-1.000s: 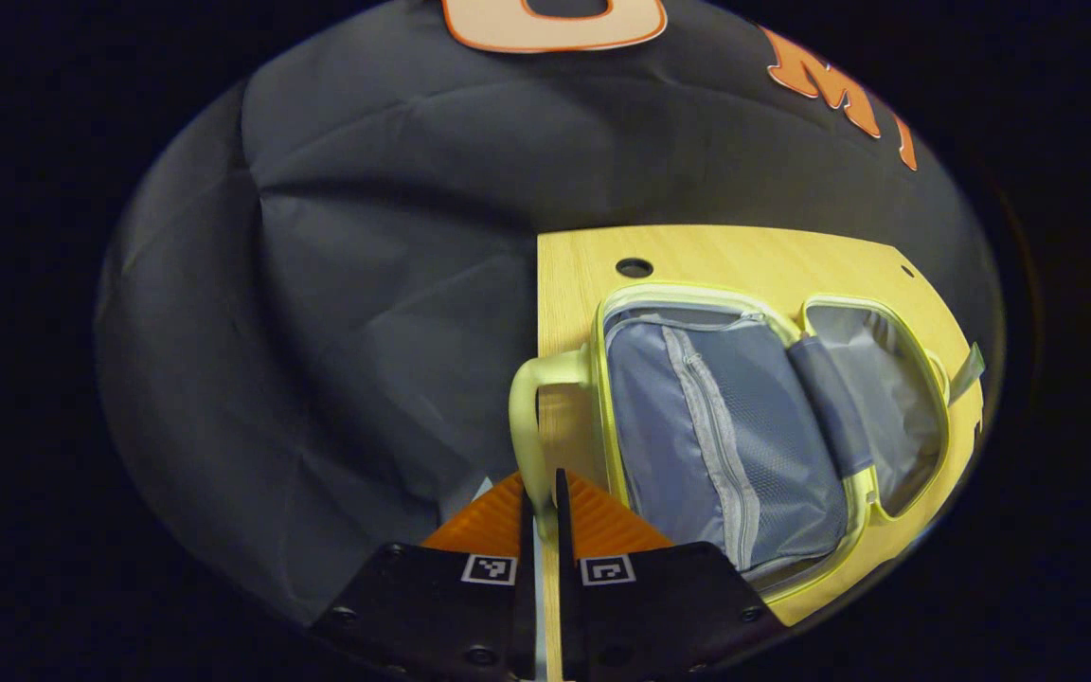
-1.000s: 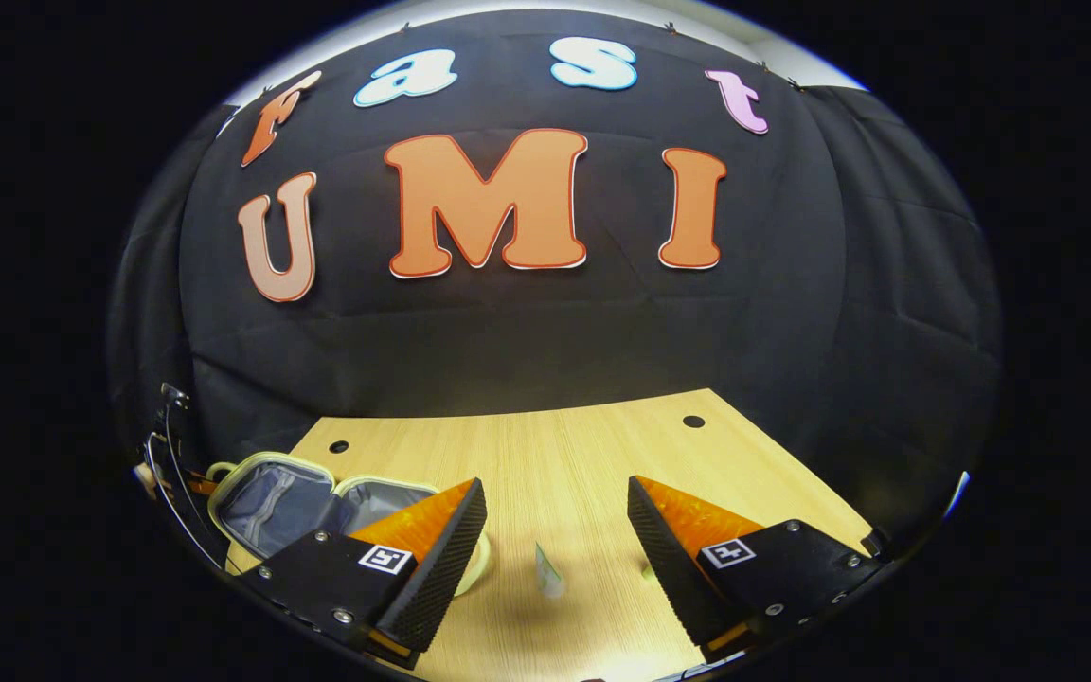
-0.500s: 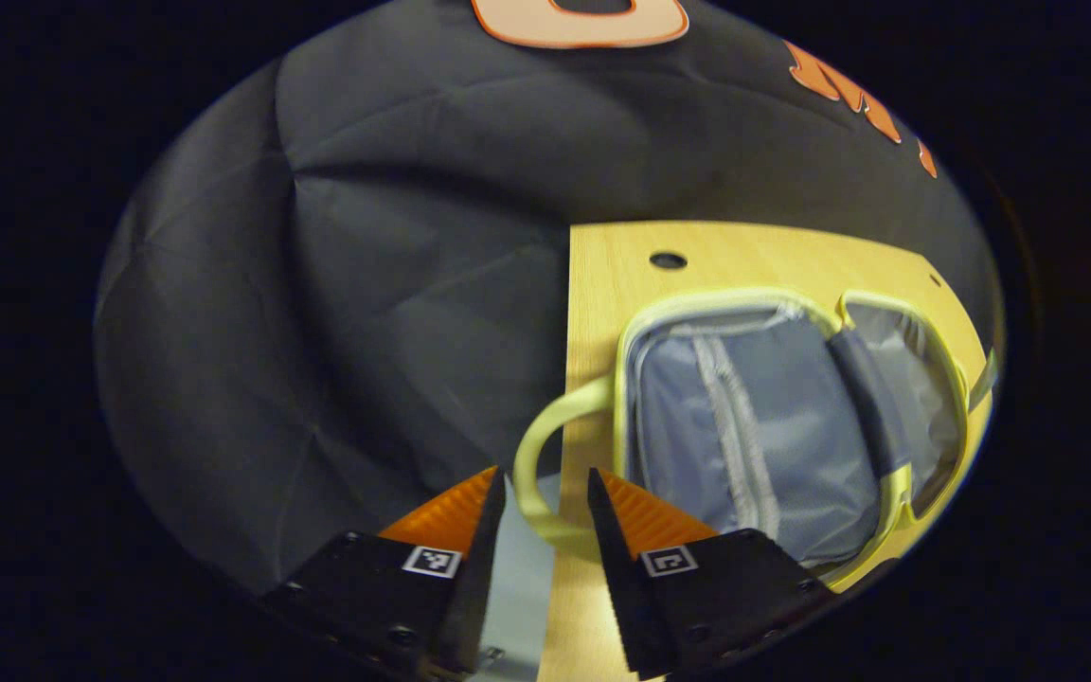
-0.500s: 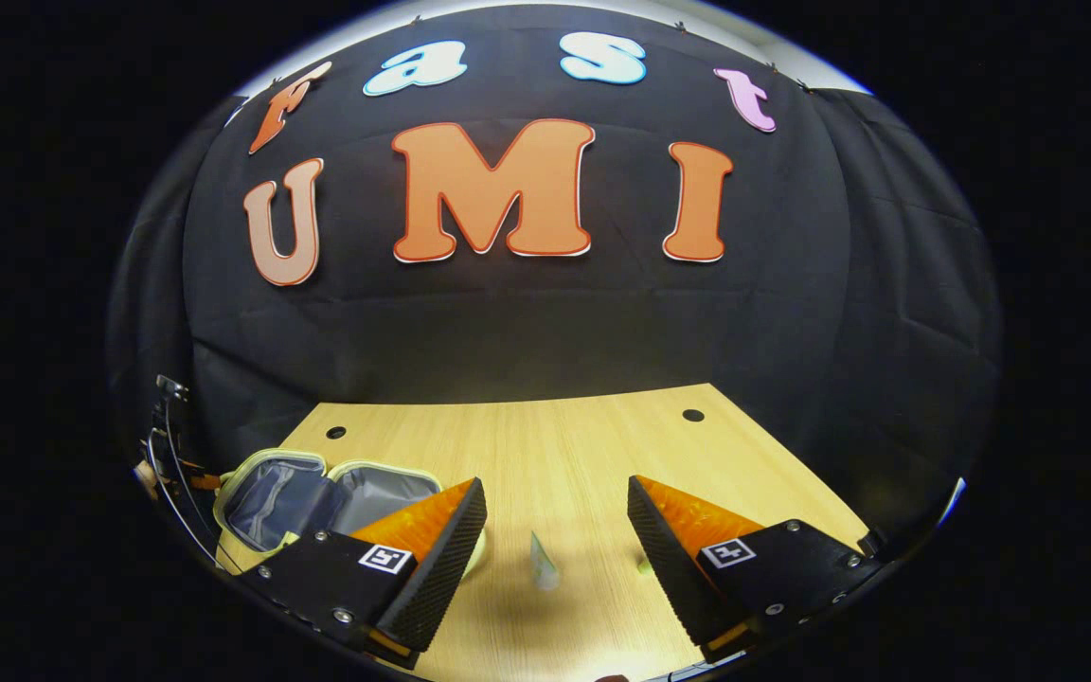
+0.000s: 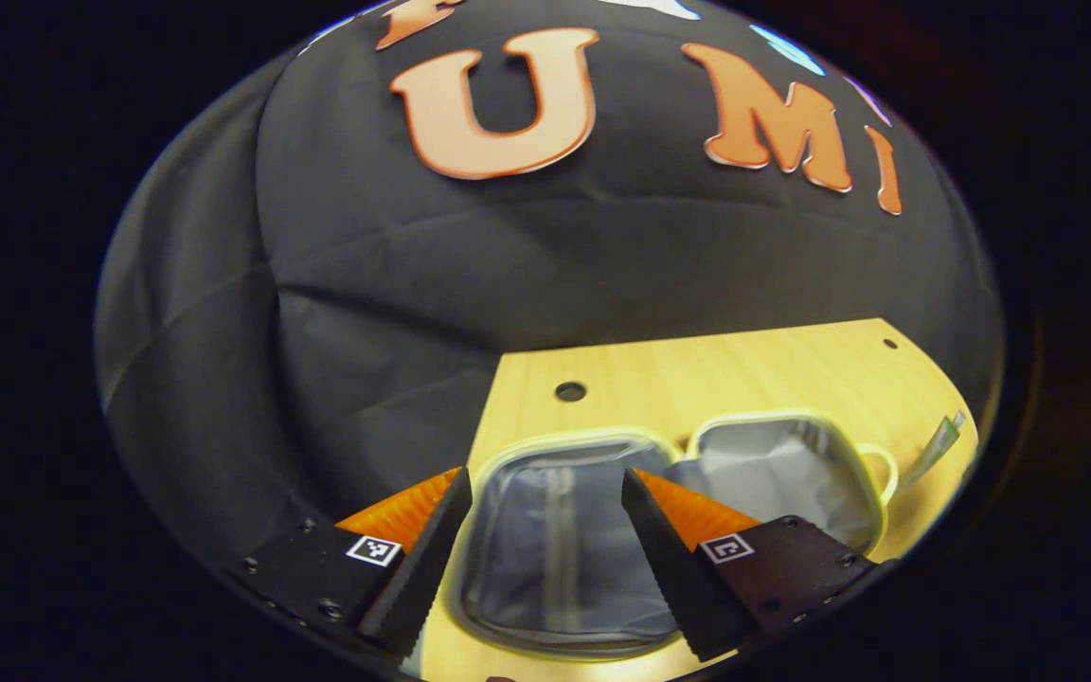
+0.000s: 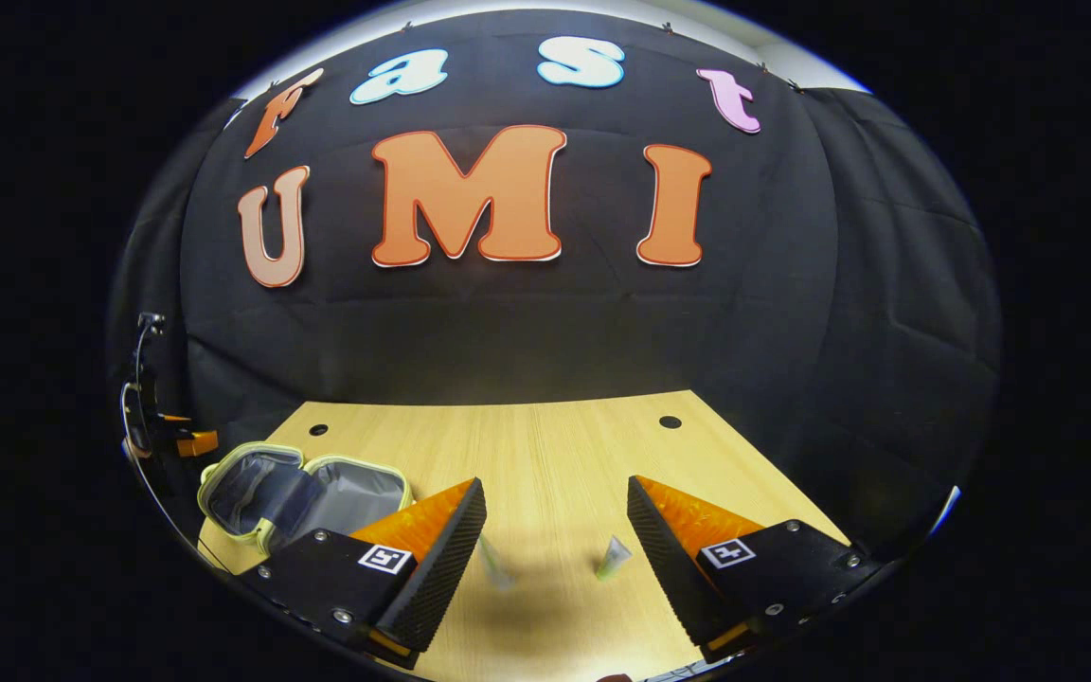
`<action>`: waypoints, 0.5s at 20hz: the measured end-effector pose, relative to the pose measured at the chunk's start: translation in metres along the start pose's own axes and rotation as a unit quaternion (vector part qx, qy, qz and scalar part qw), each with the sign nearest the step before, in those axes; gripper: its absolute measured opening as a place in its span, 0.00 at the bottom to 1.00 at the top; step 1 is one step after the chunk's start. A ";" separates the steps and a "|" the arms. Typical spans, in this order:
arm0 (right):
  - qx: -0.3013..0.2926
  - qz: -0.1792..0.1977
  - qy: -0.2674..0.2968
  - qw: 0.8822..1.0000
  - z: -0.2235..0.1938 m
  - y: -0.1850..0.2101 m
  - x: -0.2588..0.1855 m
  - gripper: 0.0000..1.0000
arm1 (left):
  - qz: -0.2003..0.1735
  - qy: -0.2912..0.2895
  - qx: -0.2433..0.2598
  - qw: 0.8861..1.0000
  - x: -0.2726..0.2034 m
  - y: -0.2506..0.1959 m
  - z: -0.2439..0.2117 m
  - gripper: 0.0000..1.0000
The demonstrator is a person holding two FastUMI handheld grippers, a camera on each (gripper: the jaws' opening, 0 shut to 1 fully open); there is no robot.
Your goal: First open the suitcase, pack the skin care products into it, and then close the suitcase.
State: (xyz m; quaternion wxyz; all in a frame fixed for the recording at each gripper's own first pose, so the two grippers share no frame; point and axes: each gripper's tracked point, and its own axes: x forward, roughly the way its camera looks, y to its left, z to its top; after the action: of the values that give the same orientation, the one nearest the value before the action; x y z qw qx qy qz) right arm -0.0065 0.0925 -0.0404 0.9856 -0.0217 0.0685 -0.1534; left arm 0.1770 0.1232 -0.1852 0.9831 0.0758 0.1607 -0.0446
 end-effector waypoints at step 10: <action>-0.019 0.034 0.023 0.999 -0.016 -0.102 0.018 0.95 | -0.088 -0.033 0.011 0.996 -0.039 -0.282 0.023 0.99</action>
State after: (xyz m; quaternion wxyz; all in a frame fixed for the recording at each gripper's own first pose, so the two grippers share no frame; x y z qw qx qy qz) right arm -0.0219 -0.0101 -0.0517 0.9877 -0.0346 0.0948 -0.1194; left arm 0.1156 -0.1556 -0.1894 0.9793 0.0708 0.1335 -0.1348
